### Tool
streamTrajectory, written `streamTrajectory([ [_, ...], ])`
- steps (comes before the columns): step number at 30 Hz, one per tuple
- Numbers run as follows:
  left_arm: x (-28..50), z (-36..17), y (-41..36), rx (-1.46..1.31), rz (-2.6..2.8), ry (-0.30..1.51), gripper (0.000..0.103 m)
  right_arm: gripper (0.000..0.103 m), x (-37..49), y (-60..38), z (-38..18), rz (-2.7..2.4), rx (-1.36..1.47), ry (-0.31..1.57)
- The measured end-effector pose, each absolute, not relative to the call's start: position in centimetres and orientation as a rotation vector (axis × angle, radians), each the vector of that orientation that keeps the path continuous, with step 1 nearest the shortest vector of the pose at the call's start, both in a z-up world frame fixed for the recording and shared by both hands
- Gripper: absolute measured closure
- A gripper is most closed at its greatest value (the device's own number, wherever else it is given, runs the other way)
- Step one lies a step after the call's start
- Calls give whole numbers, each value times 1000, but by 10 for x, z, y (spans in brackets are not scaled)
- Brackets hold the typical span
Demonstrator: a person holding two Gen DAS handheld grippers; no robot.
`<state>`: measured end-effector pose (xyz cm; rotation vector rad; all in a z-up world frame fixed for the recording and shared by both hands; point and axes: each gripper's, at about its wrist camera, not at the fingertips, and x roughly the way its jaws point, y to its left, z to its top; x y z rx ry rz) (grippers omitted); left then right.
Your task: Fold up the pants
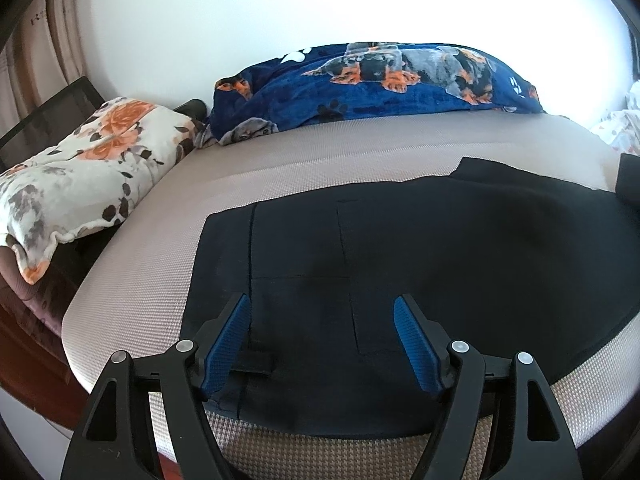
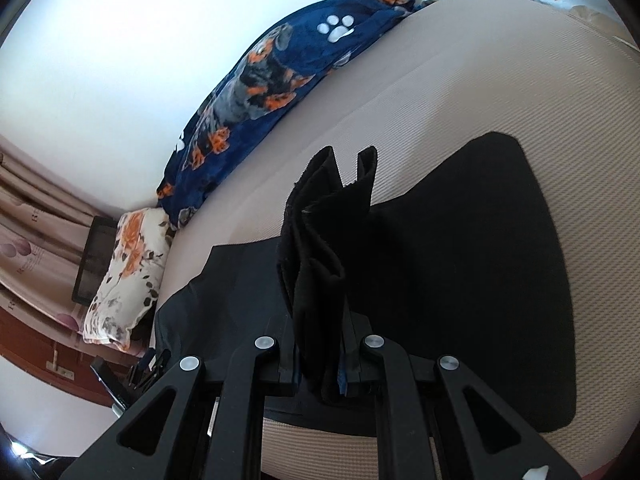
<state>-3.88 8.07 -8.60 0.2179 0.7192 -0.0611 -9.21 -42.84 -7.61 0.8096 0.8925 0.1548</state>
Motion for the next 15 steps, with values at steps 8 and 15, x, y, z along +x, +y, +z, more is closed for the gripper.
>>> streamTrajectory([
  [8, -39, -87, 80, 218, -60, 720, 28, 91, -81, -397, -80, 213, 781, 916],
  [15, -39, -87, 80, 218, -61, 720, 28, 91, -74, -383, -85, 245, 778, 928],
])
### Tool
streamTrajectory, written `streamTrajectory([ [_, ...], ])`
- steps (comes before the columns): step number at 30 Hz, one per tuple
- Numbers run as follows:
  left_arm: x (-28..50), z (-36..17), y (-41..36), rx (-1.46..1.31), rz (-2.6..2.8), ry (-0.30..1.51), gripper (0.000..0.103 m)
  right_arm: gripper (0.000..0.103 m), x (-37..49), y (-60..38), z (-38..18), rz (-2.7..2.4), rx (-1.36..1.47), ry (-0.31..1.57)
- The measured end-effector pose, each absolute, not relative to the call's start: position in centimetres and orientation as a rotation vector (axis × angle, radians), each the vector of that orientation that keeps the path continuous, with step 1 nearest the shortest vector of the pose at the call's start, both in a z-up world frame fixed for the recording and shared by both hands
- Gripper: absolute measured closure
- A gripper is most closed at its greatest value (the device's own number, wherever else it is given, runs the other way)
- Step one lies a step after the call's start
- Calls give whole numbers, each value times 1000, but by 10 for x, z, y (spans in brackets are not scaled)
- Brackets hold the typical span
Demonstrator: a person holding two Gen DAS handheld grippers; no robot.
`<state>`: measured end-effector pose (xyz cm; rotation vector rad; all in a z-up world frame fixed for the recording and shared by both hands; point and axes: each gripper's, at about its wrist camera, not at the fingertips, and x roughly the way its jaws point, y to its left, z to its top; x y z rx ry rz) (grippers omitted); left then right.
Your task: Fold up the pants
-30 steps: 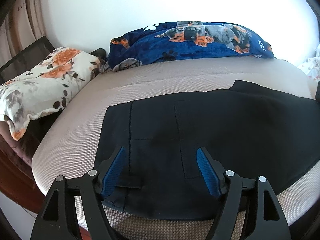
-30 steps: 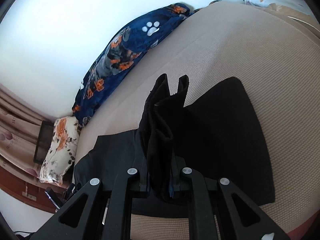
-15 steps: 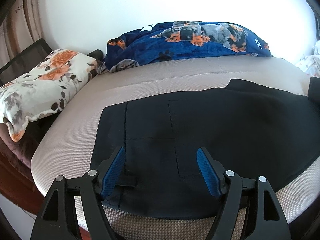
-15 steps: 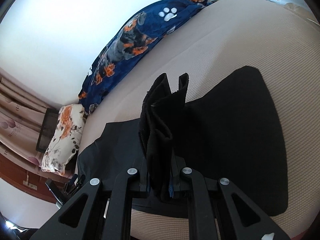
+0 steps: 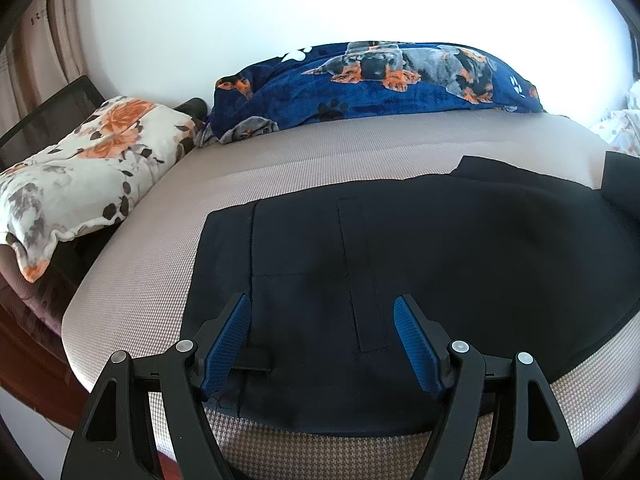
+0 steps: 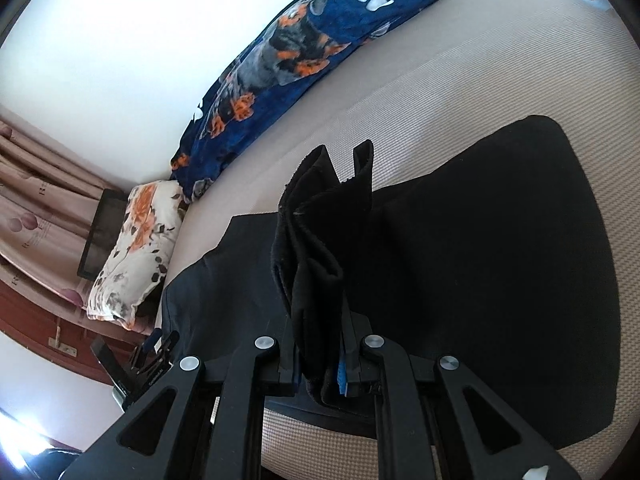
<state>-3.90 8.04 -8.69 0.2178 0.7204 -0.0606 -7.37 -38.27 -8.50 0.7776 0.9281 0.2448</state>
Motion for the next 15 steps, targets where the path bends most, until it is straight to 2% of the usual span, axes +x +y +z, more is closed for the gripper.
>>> streamTrajectory([
  [15, -40, -87, 80, 217, -59, 725, 28, 91, -64, -359, -92, 288, 761, 954],
])
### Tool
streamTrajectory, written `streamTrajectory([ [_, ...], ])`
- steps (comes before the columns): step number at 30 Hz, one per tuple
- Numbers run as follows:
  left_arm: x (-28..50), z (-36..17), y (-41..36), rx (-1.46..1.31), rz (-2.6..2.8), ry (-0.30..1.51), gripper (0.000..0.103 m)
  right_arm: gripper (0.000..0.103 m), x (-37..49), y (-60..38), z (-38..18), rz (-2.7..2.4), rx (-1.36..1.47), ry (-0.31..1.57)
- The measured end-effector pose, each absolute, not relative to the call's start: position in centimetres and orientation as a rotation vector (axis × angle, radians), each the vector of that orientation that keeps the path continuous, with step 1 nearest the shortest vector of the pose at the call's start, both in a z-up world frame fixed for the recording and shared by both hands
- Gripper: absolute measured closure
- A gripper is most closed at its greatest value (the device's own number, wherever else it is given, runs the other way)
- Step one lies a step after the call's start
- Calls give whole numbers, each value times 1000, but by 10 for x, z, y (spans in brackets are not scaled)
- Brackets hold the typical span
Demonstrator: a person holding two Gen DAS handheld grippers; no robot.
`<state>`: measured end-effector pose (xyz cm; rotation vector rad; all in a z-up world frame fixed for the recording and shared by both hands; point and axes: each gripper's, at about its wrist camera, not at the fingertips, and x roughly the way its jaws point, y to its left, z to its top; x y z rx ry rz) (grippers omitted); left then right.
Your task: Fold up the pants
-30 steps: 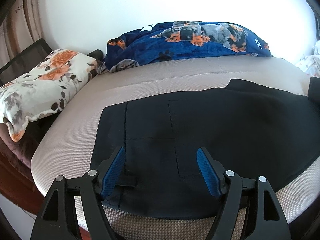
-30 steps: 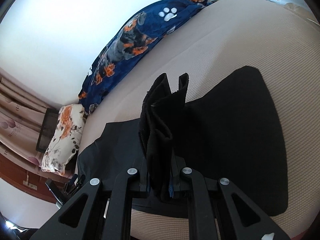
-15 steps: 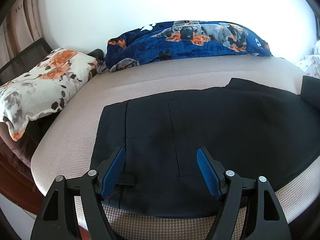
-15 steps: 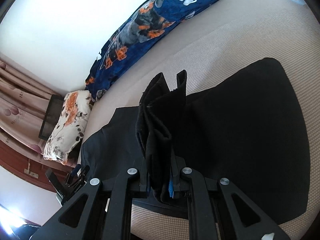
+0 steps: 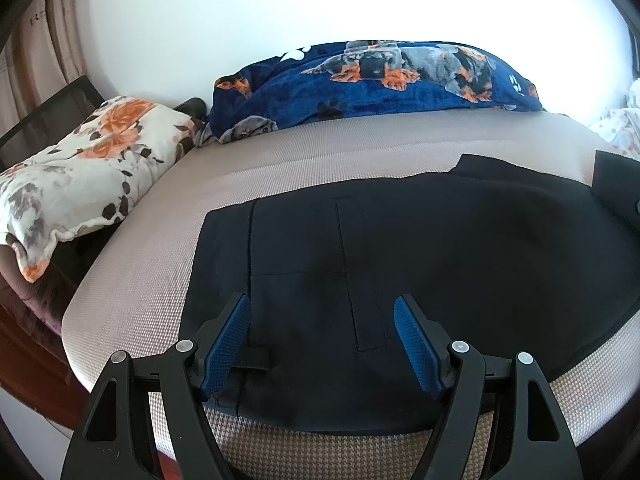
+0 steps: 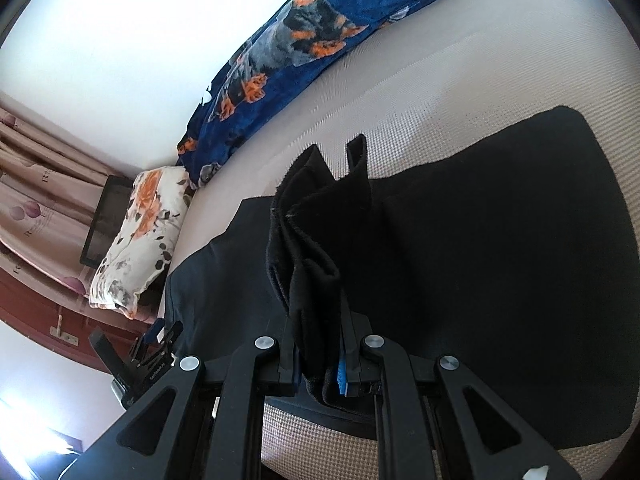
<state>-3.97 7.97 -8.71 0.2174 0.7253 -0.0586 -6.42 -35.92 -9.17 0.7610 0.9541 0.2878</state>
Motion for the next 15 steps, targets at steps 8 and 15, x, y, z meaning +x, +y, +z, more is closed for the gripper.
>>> streamTrajectory([
  [8, -40, -87, 80, 220, -58, 724, 28, 91, -60, -353, -96, 306, 761, 968],
  [15, -40, -87, 80, 223, -56, 724, 28, 91, -57, -350, -100, 321, 750, 981],
])
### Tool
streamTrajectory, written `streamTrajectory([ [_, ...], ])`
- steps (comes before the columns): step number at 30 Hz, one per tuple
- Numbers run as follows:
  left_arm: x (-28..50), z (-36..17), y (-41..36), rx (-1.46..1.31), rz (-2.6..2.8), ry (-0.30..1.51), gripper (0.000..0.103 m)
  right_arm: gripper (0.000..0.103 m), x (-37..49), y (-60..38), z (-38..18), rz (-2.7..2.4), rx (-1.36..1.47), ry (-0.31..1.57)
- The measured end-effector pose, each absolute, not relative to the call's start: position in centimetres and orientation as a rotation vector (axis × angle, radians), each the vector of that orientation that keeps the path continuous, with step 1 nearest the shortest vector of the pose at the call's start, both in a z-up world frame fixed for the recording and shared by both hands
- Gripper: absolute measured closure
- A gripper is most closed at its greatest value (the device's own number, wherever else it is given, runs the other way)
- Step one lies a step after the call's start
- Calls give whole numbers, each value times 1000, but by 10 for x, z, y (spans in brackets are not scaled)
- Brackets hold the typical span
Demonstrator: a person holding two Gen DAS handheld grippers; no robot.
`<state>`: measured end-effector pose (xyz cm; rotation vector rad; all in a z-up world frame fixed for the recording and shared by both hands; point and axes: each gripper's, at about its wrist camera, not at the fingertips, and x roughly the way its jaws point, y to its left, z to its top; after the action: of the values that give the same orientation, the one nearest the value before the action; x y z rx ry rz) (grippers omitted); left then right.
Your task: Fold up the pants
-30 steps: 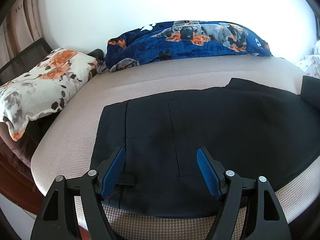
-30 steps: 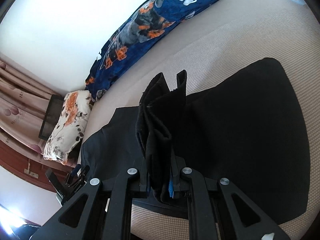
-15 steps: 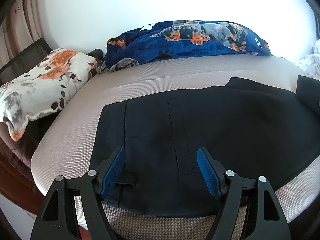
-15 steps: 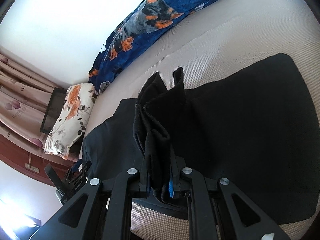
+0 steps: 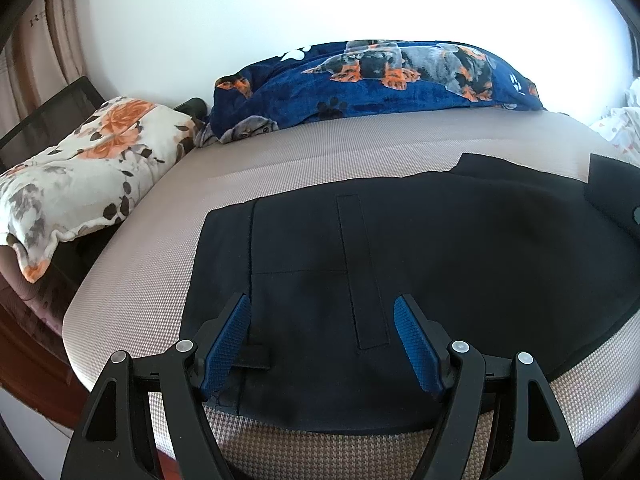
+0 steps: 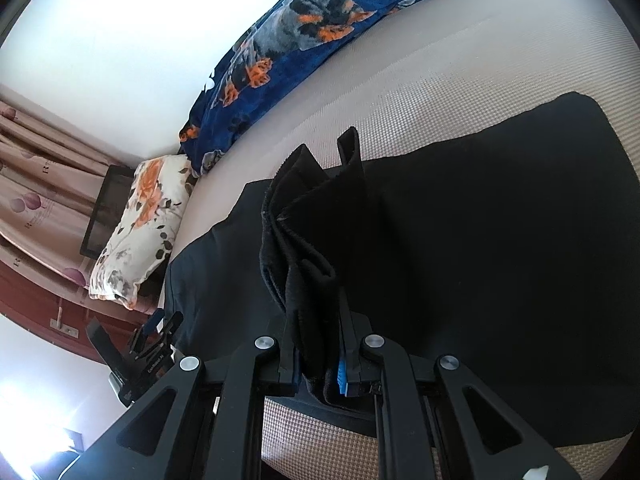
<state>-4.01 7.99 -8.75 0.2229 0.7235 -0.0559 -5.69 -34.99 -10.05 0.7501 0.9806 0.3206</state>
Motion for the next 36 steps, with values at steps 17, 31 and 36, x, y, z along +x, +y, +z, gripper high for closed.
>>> streamTrajectory([
  [17, -40, -88, 79, 223, -54, 724, 28, 90, -54, -339, -106, 333, 720, 1001],
  [31, -41, -88, 78, 224, -53, 722, 28, 85, -53, -332, -104, 327, 681, 1011],
  [36, -41, -88, 78, 226, -52, 725, 28, 85, -52, -332, -104, 327, 687, 1012],
])
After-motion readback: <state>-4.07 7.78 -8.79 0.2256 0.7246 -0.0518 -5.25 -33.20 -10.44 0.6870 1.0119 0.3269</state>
